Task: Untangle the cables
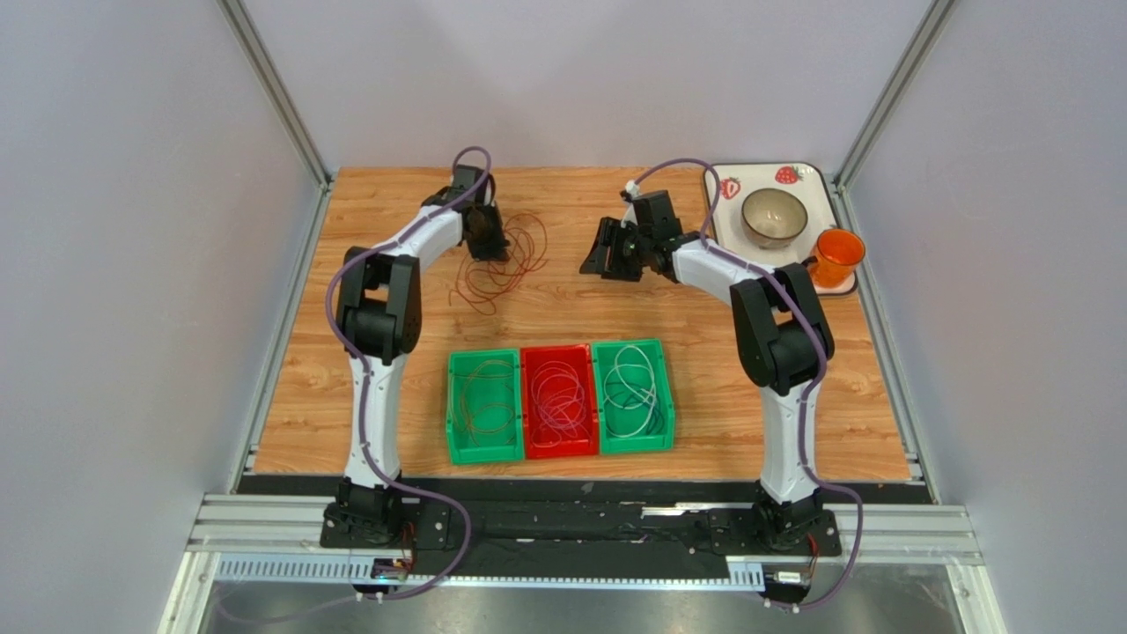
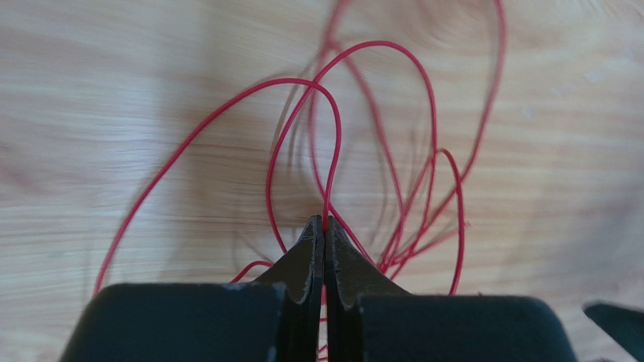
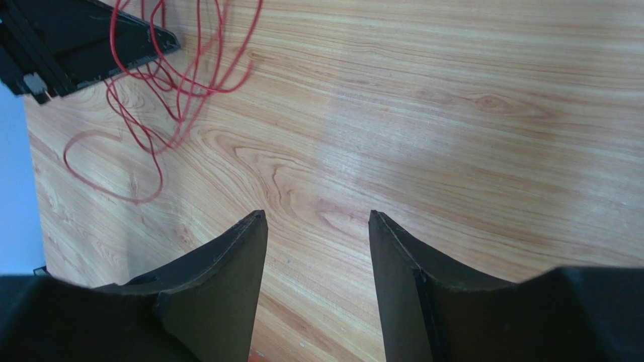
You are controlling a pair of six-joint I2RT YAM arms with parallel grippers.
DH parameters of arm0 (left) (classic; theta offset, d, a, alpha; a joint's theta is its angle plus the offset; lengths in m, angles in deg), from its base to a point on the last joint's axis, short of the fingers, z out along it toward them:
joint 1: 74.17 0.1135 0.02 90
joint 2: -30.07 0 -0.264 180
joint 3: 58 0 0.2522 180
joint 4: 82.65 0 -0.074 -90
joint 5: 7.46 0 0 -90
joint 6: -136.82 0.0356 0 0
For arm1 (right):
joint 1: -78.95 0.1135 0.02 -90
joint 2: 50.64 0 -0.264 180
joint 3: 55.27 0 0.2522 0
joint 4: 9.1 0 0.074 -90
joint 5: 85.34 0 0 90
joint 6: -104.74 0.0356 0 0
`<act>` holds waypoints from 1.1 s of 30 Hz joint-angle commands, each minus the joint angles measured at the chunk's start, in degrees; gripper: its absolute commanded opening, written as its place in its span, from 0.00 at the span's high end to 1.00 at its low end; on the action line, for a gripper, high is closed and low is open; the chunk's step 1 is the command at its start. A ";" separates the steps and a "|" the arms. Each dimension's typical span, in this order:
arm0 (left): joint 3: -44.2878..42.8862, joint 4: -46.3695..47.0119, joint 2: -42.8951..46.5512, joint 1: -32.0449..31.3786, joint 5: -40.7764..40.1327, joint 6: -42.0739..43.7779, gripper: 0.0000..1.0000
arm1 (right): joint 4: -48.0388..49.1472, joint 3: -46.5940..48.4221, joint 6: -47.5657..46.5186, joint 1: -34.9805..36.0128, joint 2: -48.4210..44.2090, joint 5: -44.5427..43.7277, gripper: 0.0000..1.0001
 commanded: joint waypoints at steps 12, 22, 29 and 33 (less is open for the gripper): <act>13.96 16.77 14.68 -5.07 5.28 7.78 1.00 | -3.53 4.77 -0.30 0.39 2.10 -4.40 0.43; 11.40 13.23 12.47 -3.84 2.55 5.76 1.00 | -14.42 14.78 -1.97 3.55 7.54 -16.36 0.49; 11.67 13.23 12.65 -3.84 2.37 5.40 1.00 | -18.30 20.50 -3.02 5.75 11.06 -19.53 0.53; 11.49 12.89 12.30 -3.84 2.20 5.23 1.00 | -17.61 20.51 -3.55 6.80 10.72 -19.36 0.54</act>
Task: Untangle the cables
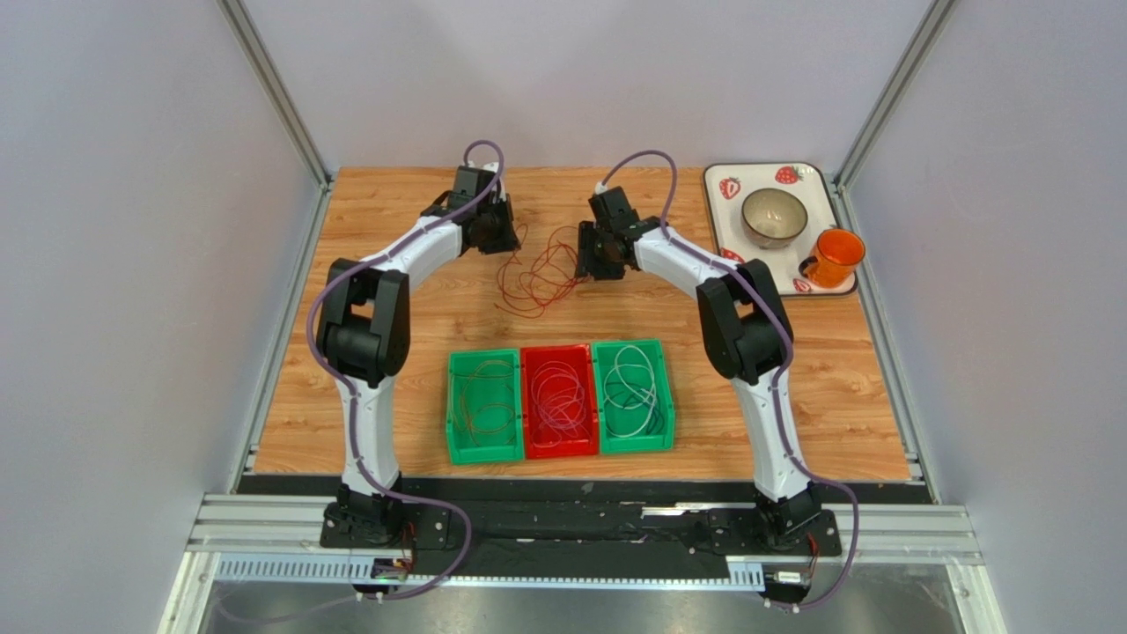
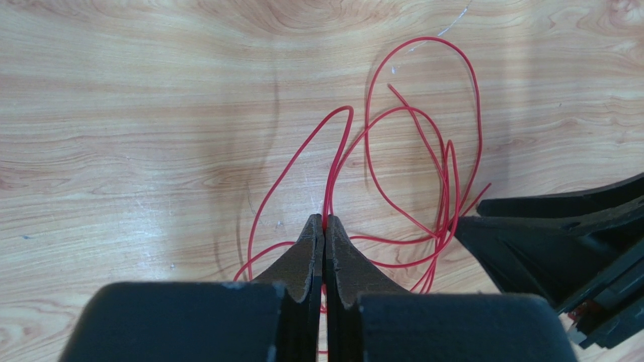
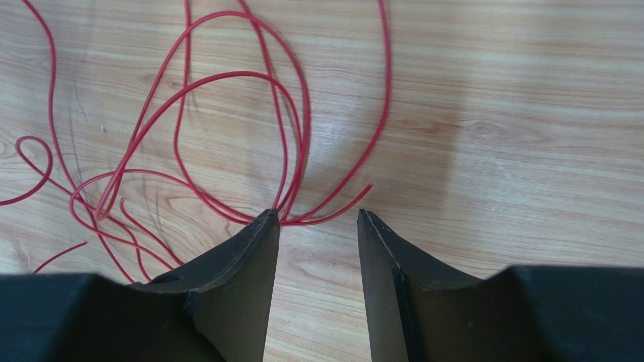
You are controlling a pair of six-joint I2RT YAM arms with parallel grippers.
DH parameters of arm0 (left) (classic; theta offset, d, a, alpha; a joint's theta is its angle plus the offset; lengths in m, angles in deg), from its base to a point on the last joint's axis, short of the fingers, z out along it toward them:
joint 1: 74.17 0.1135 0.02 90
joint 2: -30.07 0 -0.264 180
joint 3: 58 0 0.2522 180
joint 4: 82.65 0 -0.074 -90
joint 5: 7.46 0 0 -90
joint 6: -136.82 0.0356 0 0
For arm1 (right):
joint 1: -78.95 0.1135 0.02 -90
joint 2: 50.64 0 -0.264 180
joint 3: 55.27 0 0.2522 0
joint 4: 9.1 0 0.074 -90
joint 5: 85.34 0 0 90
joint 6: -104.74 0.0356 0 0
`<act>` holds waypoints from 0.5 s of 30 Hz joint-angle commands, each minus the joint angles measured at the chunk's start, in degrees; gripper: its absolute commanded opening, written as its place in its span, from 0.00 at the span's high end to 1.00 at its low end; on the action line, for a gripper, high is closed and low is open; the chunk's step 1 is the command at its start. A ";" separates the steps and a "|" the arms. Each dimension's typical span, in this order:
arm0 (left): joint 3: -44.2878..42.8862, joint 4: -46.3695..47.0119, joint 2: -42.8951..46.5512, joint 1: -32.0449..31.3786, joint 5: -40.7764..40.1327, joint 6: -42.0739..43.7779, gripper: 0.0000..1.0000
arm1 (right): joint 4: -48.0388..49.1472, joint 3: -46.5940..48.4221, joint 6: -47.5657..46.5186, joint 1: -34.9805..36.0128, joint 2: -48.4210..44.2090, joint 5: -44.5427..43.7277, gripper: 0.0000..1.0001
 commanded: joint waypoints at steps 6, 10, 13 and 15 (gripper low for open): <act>-2.17 -0.85 -0.41 -0.14 -0.69 -1.00 1.00 | 1.29 1.73 -0.80 1.10 -0.06 -0.31 0.52; -2.09 -0.85 -0.40 -0.14 -1.22 -1.09 1.00 | 2.17 1.99 0.78 1.10 -0.06 0.39 0.51; -2.08 -0.94 -0.40 -0.14 -1.04 -1.09 1.00 | 4.72 0.76 1.75 1.19 -0.50 0.66 0.48; -2.09 -0.94 -0.49 -0.14 -1.13 -1.18 1.00 | 4.64 1.46 2.10 1.36 0.11 1.27 0.46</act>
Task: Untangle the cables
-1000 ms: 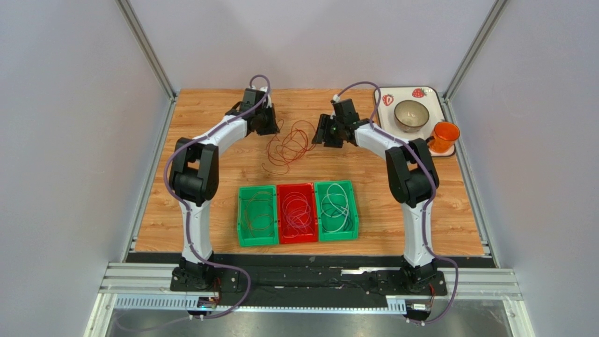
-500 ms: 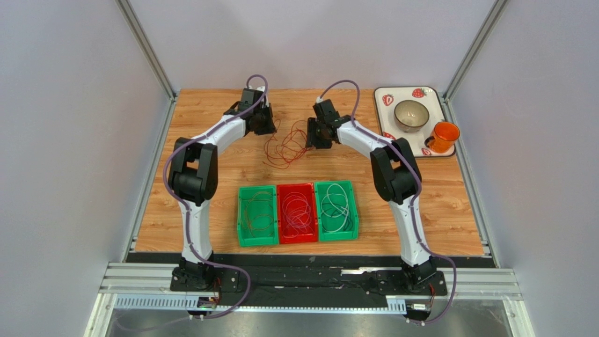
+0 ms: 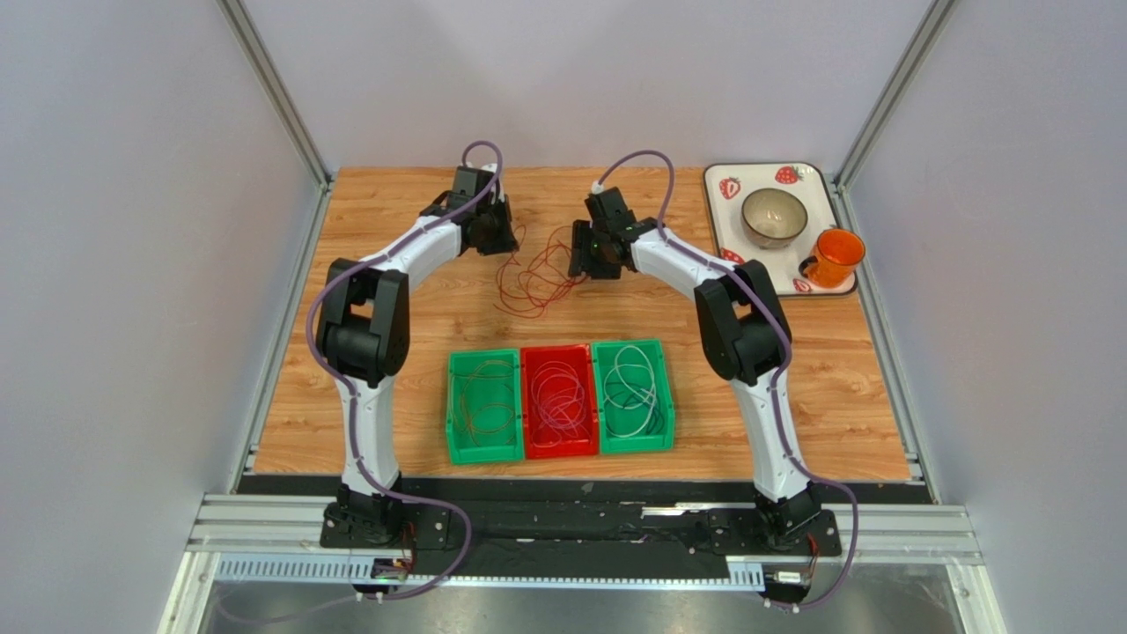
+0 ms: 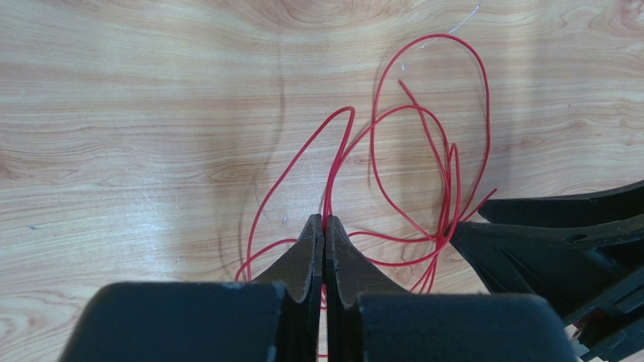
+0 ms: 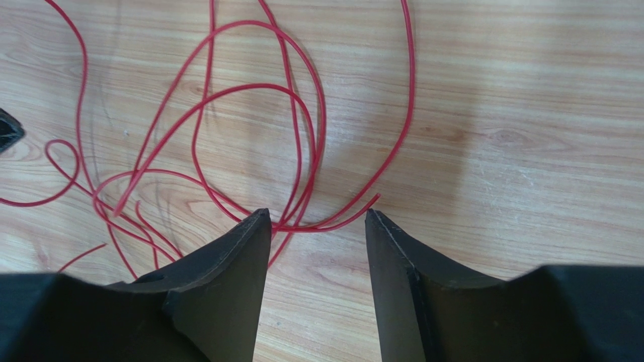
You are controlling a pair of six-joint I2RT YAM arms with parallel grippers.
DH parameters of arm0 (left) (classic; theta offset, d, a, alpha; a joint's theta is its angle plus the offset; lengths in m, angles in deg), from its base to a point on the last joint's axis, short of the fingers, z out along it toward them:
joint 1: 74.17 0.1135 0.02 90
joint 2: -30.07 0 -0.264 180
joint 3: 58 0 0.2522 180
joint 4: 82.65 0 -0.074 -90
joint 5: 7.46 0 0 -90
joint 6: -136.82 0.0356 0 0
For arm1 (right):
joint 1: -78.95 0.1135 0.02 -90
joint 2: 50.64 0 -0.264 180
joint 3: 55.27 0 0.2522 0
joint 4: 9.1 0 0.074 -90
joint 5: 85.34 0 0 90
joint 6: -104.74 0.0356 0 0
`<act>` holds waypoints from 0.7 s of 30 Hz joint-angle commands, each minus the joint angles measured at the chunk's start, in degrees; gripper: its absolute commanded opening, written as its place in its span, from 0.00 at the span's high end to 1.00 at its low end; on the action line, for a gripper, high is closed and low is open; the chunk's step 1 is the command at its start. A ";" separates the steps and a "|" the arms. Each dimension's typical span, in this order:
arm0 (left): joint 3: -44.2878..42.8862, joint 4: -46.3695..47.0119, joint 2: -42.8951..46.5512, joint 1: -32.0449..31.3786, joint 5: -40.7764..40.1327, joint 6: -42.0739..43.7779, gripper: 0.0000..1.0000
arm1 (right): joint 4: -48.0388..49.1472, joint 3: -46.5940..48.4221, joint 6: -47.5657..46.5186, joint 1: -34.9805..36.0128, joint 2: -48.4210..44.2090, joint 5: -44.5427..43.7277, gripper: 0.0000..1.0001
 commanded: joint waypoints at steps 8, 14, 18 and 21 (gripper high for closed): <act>-2.04 -0.02 -0.38 -0.14 -0.54 -0.79 1.00 | 1.38 5.32 2.73 0.95 2.37 -1.38 0.45; -0.12 1.21 1.37 -0.14 -1.24 -0.52 1.00 | -5.22 13.23 0.71 3.24 7.21 -6.83 0.47; 1.56 2.62 3.48 -0.14 -2.30 -0.43 1.00 | -8.74 15.79 0.53 3.59 9.05 -10.60 0.55; 1.47 2.18 4.62 -0.23 -2.56 -0.43 1.00 | -10.06 16.75 0.26 3.68 9.67 -11.92 0.63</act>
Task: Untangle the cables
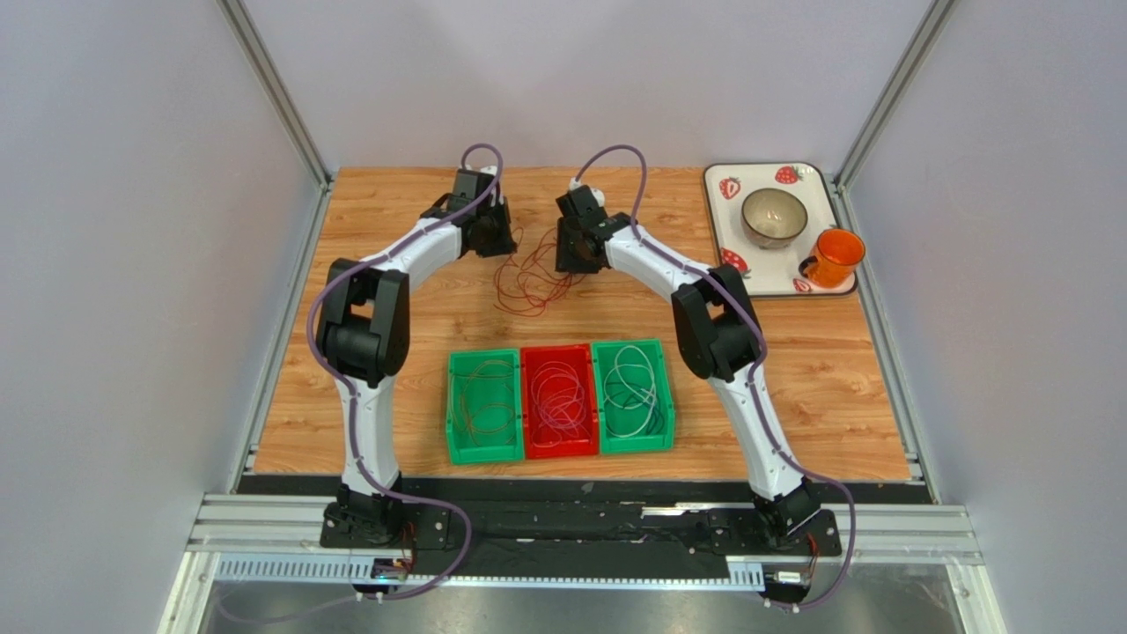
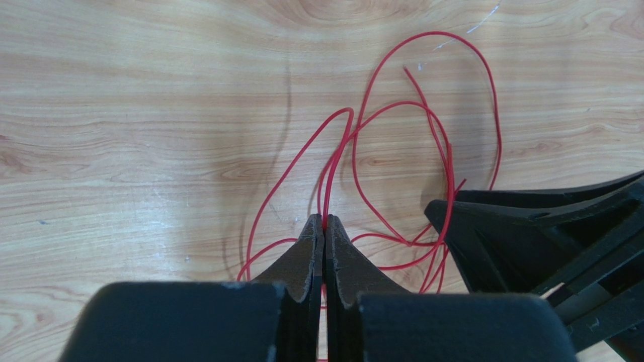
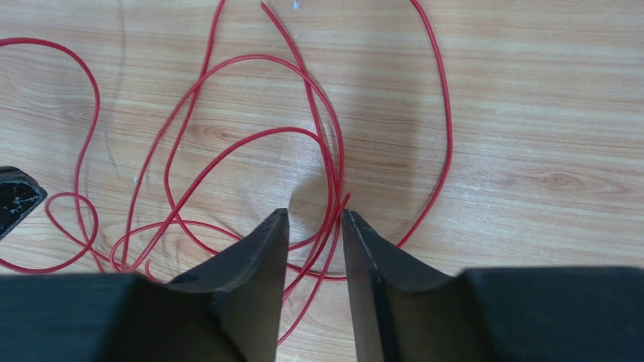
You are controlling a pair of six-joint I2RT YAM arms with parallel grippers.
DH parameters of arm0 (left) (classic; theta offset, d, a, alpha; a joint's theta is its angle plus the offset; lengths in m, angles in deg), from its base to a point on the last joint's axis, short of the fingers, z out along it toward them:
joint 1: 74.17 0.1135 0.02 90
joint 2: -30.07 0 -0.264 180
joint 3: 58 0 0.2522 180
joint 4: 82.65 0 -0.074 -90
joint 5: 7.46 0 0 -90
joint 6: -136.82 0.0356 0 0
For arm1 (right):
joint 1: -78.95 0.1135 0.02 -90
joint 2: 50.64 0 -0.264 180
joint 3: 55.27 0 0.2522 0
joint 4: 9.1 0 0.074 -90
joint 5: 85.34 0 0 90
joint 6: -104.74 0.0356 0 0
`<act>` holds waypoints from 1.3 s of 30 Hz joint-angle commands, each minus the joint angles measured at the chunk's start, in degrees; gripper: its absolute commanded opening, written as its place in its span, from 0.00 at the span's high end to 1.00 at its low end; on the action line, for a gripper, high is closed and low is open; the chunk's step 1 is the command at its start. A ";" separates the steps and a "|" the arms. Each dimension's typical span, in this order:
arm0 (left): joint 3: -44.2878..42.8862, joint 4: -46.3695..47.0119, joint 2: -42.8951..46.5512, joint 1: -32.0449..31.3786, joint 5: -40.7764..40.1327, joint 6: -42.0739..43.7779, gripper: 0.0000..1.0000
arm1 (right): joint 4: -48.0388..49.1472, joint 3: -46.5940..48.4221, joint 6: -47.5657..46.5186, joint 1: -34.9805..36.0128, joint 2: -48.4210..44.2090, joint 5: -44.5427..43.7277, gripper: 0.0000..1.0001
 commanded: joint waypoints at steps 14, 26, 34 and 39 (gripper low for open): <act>-13.77 -14.13 23.07 -5.06 -6.32 2.24 1.00 | -6.93 5.16 -1.55 0.58 3.25 -5.84 0.82; -38.57 -24.16 33.71 -12.62 -11.08 4.62 1.00 | -6.93 2.53 -2.08 0.40 1.41 -7.25 0.81; -42.00 -21.88 37.85 -14.99 -7.56 3.92 1.00 | -6.05 0.68 -1.64 0.05 0.27 -7.16 0.75; -41.05 -21.61 38.90 -15.17 -5.45 3.74 1.00 | -5.96 0.41 -1.91 -0.13 0.18 -6.63 0.83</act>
